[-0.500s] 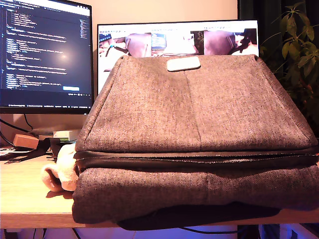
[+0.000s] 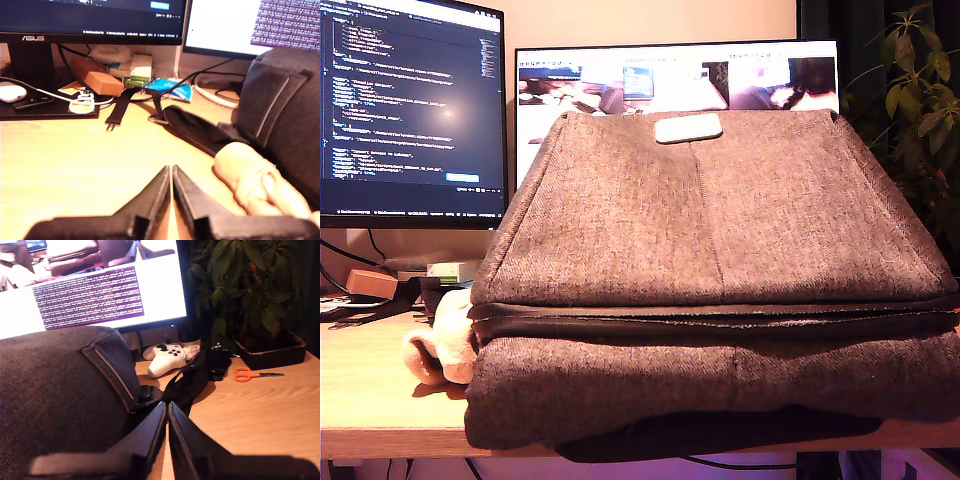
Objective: Pack the pair of socks inside the grey Google backpack
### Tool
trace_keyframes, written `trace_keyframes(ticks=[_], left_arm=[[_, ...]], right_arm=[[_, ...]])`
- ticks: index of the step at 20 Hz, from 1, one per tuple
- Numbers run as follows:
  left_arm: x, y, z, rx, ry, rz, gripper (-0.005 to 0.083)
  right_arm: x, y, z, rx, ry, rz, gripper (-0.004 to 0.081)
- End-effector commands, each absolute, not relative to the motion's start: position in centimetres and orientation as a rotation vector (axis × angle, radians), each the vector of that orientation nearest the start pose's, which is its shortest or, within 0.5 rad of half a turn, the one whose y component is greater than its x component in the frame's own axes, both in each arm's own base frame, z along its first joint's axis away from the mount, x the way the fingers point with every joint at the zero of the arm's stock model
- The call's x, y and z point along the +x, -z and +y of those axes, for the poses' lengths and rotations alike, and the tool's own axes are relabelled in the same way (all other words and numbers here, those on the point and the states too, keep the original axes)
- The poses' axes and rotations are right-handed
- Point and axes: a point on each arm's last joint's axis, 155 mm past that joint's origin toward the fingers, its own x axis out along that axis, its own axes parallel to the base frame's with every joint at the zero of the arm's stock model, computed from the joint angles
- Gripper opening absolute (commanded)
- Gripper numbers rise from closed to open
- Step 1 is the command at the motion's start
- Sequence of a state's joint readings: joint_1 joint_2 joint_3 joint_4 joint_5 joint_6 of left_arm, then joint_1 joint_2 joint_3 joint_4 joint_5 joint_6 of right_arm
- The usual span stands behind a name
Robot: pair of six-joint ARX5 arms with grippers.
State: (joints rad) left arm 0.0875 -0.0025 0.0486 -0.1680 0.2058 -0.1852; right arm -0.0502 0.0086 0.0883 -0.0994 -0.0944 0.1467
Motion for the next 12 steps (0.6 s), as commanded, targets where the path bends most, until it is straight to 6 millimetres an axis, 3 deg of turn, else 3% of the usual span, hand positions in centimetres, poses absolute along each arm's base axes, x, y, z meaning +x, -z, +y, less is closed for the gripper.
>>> trace_keyframes(ticks=[1, 6, 9, 12], left_arm=[[24.5, -15.9, -2.1, -0.226, 0.137, 0.090, -0.0024], [23.6, -18.6, -4.8, -0.268, 0.270, 0.082, -0.0024], [23.1, -18.6, -6.4, -0.279, 0.344, 0.150, -0.0024], [22.9, -18.5, -8.3, -0.280, 0.430, 0.199, -0.0024]], right_arm=[[24.6, -18.5, 0.6, 0.159, -0.047, 0.009, -0.0013], [24.2, -18.4, 0.6, 0.193, -0.041, 0.073, -0.0013], [24.0, -20.2, 0.8, 0.199, -0.047, 0.098, -0.0013], [23.8, -19.6, 2.1, 0.124, -0.108, 0.243, -0.0013]])
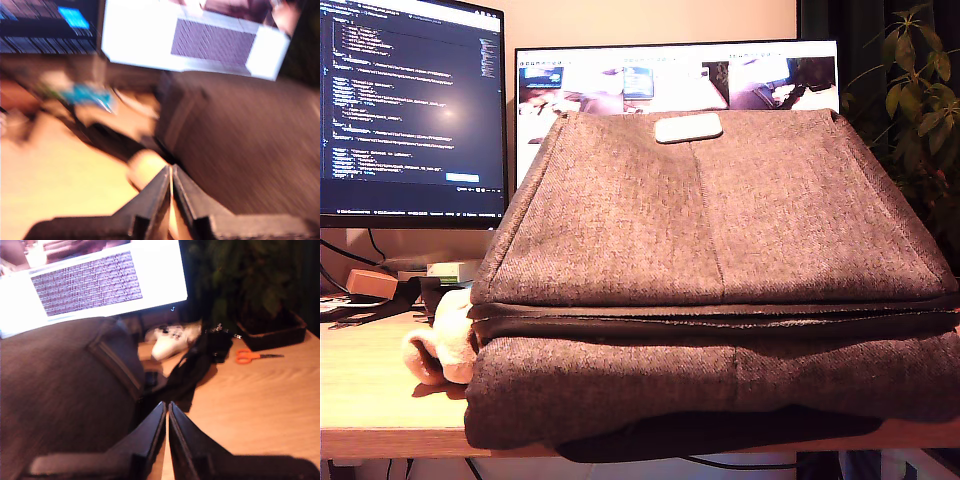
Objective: Pack the pair of socks inside the grey Google backpack
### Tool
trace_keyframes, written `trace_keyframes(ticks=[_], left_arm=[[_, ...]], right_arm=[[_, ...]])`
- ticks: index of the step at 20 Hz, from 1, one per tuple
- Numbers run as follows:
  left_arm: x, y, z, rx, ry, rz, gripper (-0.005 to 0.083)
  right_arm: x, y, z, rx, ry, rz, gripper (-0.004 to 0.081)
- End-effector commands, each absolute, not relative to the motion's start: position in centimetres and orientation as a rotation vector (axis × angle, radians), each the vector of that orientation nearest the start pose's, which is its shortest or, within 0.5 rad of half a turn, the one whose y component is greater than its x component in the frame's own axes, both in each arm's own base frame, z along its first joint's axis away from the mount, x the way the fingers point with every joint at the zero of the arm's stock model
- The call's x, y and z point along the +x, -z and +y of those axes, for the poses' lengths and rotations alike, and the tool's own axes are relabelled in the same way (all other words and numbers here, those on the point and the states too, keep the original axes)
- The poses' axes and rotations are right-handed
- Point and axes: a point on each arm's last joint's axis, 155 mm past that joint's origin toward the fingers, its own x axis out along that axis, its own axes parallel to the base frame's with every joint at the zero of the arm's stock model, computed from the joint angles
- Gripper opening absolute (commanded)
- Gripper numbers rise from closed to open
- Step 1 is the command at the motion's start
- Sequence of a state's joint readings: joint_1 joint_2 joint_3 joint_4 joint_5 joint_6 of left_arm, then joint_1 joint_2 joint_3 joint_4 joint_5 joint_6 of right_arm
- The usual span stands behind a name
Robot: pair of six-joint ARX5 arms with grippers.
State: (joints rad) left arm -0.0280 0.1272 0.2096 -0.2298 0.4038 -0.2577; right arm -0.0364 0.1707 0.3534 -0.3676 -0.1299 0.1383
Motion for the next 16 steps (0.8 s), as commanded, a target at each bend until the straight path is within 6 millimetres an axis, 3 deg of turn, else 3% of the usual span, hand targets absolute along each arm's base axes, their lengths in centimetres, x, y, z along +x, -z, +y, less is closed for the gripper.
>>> trace_keyframes(ticks=[1, 5, 8, 11, 16], left_arm=[[22.7, -18.5, -8.8, -0.282, 0.455, 0.214, -0.0024], [21.9, -18.7, -10.9, -0.276, 0.563, 0.243, -0.0024], [20.5, -19.6, -13.3, -0.261, 0.704, 0.228, -0.0024], [18.7, -21.0, -15.6, -0.224, 0.853, 0.175, -0.0024], [17.1, -23.0, -17.8, -0.166, 0.976, 0.076, -0.0024]], right_arm=[[23.6, -19.6, 2.9, 0.096, -0.152, 0.289, -0.0013], [23.0, -19.7, 7.6, 0.051, -0.421, 0.428, -0.0012], [23.0, -20.5, 10.0, 0.027, -0.563, 0.452, 0.0005], [23.5, -20.9, 10.7, 0.014, -0.600, 0.471, 0.0005], [23.4, -21.1, 12.4, -0.060, -0.696, 0.453, -0.0001]])
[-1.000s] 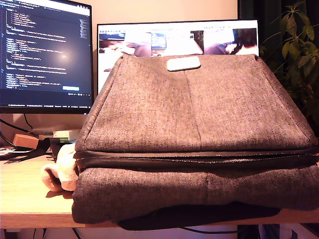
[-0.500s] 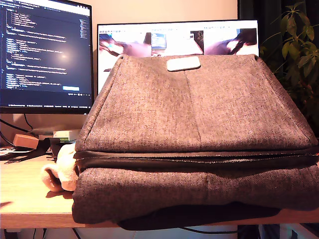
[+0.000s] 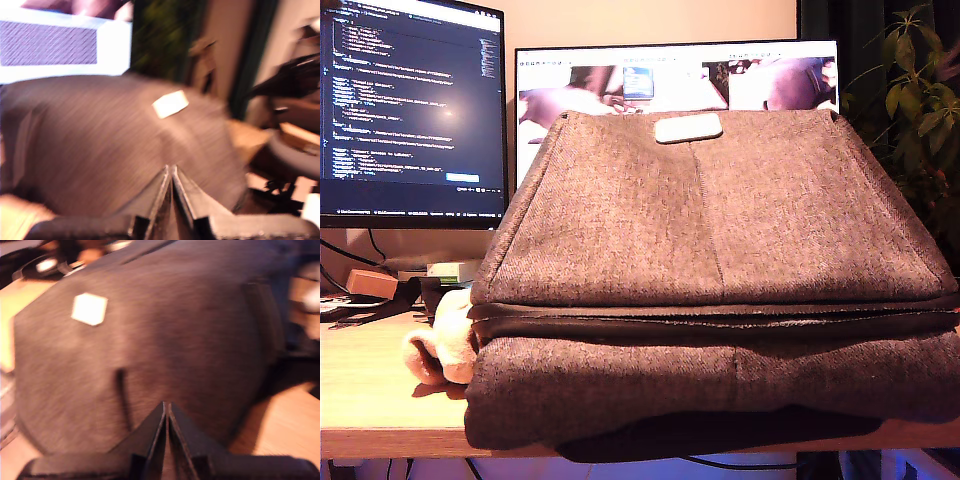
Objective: Pack the pair of socks inside the grey Google backpack
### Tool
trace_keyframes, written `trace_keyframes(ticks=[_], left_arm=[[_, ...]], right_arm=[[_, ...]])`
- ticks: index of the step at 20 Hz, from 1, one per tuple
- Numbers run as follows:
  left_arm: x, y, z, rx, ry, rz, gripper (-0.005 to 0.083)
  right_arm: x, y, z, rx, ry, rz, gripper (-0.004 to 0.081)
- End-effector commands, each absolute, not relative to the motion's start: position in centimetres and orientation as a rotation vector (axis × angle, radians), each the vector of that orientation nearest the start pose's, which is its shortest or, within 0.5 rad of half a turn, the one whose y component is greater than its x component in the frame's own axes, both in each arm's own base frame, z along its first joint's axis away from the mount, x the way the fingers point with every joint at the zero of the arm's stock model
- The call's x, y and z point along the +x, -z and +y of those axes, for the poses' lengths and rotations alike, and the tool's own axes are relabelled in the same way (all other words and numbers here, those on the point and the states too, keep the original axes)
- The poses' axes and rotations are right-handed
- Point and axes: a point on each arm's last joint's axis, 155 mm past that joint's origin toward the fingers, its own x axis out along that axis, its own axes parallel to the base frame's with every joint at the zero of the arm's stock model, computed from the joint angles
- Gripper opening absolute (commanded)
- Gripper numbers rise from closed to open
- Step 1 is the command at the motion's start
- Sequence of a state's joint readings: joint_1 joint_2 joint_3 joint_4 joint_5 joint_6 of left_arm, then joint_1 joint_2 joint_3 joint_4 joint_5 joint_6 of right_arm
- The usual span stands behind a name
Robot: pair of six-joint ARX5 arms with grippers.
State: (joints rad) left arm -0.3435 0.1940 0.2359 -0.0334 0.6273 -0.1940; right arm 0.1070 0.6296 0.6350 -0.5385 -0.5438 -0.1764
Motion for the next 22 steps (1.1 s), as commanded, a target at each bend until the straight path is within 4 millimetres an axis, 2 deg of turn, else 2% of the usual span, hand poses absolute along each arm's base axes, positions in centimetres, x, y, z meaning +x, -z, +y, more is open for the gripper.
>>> trace_keyframes(ticks=[1, 5, 10, 11, 12, 14, 15, 18, 20, 22], left_arm=[[17.2, -23.1, -18.0, -0.159, 0.977, 0.069, -0.0023], [17.9, -23.5, -19.1, -0.142, 0.985, 0.049, -0.0011], [20.2, -23.7, -21.0, -0.110, 0.931, 0.131, 0.0020], [20.6, -23.9, -21.9, -0.073, 0.938, 0.138, 0.0092], [20.8, -24.1, -22.7, -0.065, 0.949, 0.159, 0.0248], [21.4, -24.8, -24.8, -0.035, 0.980, 0.183, 0.0641], [21.9, -25.1, -25.6, -0.027, 0.978, 0.202, 0.0739], [23.4, -24.9, -28.0, 0.034, 0.962, 0.266, 0.0763], [25.1, -23.9, -28.0, 0.095, 0.865, 0.337, 0.0764], [25.5, -23.1, -28.4, 0.150, 0.856, 0.396, 0.0763]], right_arm=[[23.4, -21.0, 12.7, -0.062, -0.706, 0.458, -0.0001], [23.3, -20.8, 13.2, -0.069, -0.728, 0.463, -0.0003], [23.4, -20.8, 13.3, -0.073, -0.731, 0.461, -0.0003], [23.4, -20.8, 13.3, -0.074, -0.730, 0.460, -0.0003], [23.4, -20.8, 13.3, -0.074, -0.730, 0.460, -0.0003], [23.4, -20.8, 13.2, -0.076, -0.725, 0.460, -0.0003], [23.5, -20.8, 13.2, -0.076, -0.723, 0.461, -0.0003], [23.4, -20.8, 13.2, -0.085, -0.726, 0.458, -0.0003], [23.4, -20.8, 13.2, -0.101, -0.729, 0.452, -0.0003], [23.4, -20.8, 13.2, -0.101, -0.729, 0.453, -0.0003]])
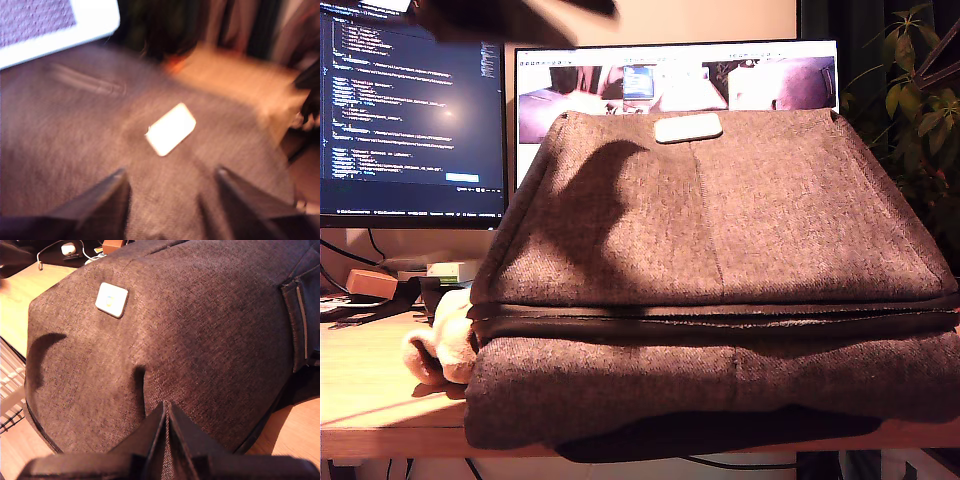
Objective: Pack the pair of socks inside the grey Google backpack
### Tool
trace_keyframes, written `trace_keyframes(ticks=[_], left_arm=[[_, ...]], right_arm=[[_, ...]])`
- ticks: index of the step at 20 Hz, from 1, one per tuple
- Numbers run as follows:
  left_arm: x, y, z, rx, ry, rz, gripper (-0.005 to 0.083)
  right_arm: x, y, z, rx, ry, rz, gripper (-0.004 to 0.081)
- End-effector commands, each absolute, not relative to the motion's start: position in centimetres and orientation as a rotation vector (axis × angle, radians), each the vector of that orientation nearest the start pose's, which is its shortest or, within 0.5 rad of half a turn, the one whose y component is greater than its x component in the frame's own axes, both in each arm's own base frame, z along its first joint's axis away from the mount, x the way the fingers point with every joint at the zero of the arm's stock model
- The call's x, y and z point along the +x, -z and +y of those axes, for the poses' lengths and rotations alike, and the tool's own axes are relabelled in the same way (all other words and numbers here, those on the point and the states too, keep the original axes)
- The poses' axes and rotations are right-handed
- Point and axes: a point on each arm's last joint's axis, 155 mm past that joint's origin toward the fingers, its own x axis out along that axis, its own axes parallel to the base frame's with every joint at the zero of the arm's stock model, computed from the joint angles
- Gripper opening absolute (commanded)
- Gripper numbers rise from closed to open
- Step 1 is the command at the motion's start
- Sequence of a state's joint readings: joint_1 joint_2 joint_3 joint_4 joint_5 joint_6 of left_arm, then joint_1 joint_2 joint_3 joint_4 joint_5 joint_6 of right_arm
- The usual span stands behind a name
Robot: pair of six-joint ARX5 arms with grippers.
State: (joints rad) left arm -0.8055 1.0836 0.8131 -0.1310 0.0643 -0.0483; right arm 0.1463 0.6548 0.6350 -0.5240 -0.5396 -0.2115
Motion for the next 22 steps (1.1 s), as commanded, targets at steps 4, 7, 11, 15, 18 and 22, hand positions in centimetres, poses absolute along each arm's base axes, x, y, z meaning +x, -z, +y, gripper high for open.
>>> trace_keyframes(ticks=[4, 7, 11, 15, 18, 22], left_arm=[[25.6, -22.8, -28.1, 0.170, 0.843, 0.447, 0.0763], [25.5, -22.0, -27.4, 0.183, 0.811, 0.499, 0.0763], [26.7, -20.3, -27.2, 0.203, 0.753, 0.533, 0.0763], [27.4, -16.6, -27.4, 0.235, 0.715, 0.638, 0.0760], [27.4, -14.6, -27.2, 0.206, 0.678, 0.718, 0.0412], [27.7, -16.9, -28.2, 0.182, 0.708, 0.677, -0.0023]], right_arm=[[23.3, -20.6, 13.1, -0.119, -0.734, 0.455, -0.0003], [23.3, -20.6, 13.1, -0.123, -0.735, 0.454, -0.0003], [23.4, -20.6, 13.1, -0.147, -0.741, 0.444, -0.0003], [23.3, -20.6, 13.1, -0.147, -0.741, 0.445, -0.0003], [23.1, -20.4, 13.3, -0.125, -0.751, 0.458, -0.0002], [21.4, -20.4, 15.0, 0.024, -0.830, 0.530, 0.0099]])
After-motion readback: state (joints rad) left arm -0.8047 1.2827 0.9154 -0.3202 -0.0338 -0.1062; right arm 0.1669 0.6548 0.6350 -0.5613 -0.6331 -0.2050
